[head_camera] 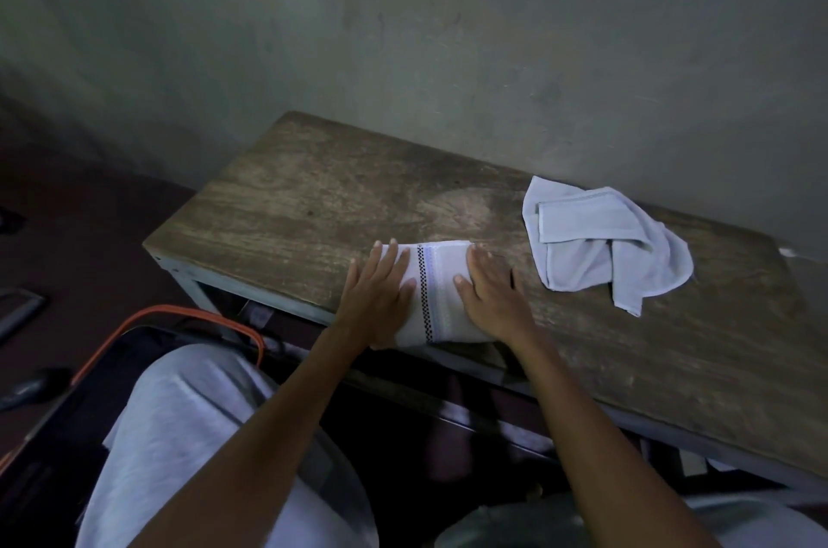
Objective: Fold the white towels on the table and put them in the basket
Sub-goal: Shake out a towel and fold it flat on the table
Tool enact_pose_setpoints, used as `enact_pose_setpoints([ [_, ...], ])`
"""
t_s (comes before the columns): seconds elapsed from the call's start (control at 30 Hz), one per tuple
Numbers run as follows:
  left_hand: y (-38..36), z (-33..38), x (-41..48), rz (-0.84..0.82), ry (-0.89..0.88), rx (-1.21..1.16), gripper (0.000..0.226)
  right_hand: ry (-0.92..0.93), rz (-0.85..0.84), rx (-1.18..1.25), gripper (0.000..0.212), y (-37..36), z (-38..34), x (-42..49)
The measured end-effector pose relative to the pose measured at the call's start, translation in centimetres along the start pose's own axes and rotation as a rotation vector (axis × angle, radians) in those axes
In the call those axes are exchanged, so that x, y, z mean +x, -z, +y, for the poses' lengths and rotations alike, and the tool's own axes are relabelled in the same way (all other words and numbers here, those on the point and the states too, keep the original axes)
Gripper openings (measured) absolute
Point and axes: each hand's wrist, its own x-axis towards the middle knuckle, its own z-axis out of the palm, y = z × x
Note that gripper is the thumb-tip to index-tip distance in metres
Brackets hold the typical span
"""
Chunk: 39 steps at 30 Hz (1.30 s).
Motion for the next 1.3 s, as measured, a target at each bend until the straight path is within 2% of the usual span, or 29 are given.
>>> enact_pose_setpoints([
  [0.1, 0.6, -0.3, 0.2, -0.017, 0.158, -0.043, 0.081, -0.039, 0.151, 0.095, 0.063, -0.5, 0.4, 0.0],
  [0.2, 1.2, 0.3, -1.6, 0.082, 0.25, -0.11, 0.079, -0.063, 0.244, 0.194, 0.067, -0.5, 0.2, -1.0],
  [0.3, 1.5, 1.3, -2.9, 0.158, 0.365, -0.179, 0.076, -0.175, 0.22, 0.196, 0.063, 0.1, -0.3, -1.5],
  [0.43, 1.8, 1.4, -2.3, 0.084, 0.428, -0.302, 0.059, -0.239, 0.192, 0.232, 0.041, 0.4, -1.1, -1.3],
  [0.5, 1.9, 1.1, -1.8, 0.045, 0.42, -0.334, 0.059, -0.278, 0.148, 0.325, 0.035, 0.6, -1.4, -1.1],
  [0.63, 2.3, 0.9, -1.2, 0.061, 0.431, -0.463, 0.059, -0.345, 0.064, 0.44, 0.048, 0.3, -1.3, -0.2],
  [0.77, 2.8, 1.6, -1.2, 0.154, 0.445, -0.612, 0.051, -0.276, 0.117, 0.626, 0.04, -0.3, -1.2, 0.1],
  [1.0, 2.5, 2.2, -2.3, 0.308, 0.524, -0.851, 0.052, -0.137, 0.354, 0.815, 0.035, 0.5, -3.0, -2.4],
  [1.13, 3.9, 2.1, -3.3, 0.357, 0.572, -0.967, 0.043, -0.087, 0.391, 0.841, 0.031, 0.6, -4.3, -3.3],
  [1.3, 7.2, 0.5, -6.0, 0.523, 0.552, -1.028, 0.044, -0.013, 0.373, 0.879, 0.029, 1.8, -8.3, -4.1],
])
